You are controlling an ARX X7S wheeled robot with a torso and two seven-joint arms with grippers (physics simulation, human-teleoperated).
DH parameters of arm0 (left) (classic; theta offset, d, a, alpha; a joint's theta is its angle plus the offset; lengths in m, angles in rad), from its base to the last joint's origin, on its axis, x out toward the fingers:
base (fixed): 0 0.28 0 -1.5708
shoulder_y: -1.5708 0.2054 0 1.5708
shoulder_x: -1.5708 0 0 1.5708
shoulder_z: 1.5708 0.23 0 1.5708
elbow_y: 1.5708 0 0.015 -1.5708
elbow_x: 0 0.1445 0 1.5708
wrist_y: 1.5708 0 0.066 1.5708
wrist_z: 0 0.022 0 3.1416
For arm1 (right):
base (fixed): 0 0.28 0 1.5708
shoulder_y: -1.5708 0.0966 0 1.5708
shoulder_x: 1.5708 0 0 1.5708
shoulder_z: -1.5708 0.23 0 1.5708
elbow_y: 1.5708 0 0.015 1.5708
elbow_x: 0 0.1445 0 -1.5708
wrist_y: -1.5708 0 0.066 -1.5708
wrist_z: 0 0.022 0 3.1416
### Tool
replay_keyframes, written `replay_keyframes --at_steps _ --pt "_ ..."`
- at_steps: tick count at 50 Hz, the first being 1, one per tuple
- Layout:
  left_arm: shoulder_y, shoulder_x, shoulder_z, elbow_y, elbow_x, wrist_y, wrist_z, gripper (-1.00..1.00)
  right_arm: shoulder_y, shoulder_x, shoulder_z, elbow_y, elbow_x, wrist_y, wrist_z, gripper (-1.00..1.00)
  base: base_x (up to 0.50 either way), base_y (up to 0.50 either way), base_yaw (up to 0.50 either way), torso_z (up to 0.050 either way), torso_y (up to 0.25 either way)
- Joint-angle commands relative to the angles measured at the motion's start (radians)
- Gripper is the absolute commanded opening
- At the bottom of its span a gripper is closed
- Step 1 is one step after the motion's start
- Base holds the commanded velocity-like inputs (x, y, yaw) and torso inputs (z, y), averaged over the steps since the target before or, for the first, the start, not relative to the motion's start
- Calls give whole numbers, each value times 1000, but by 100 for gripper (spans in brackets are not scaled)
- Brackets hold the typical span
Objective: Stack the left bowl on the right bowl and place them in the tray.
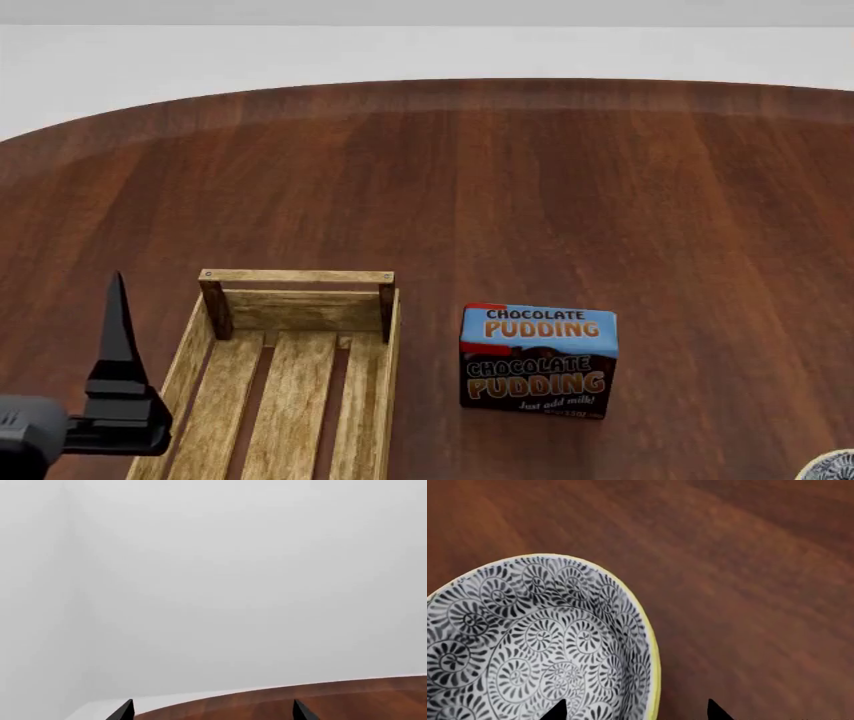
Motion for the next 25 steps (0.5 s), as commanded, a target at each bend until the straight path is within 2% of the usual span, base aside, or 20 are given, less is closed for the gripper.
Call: replay_keyframes --at_steps 1,23,24,25 --pt "5 -11 4 27 2 0 -1 100 37 -55 -5 81 -2 35 -30 100 0 0 0 0 0" --pt "7 -15 10 9 10 12 -6 100 90 -138 -19 214 4 104 -83 100 1 0 1 0 0" --pt "8 -15 11 9 10 13 -7 100 86 -138 -20 215 6 104 -73 -100 0 0 0 0 0" --pt "8 -14 11 9 9 13 -7 100 83 -138 -19 214 7 102 -71 -100 0 -3 0 0 0"
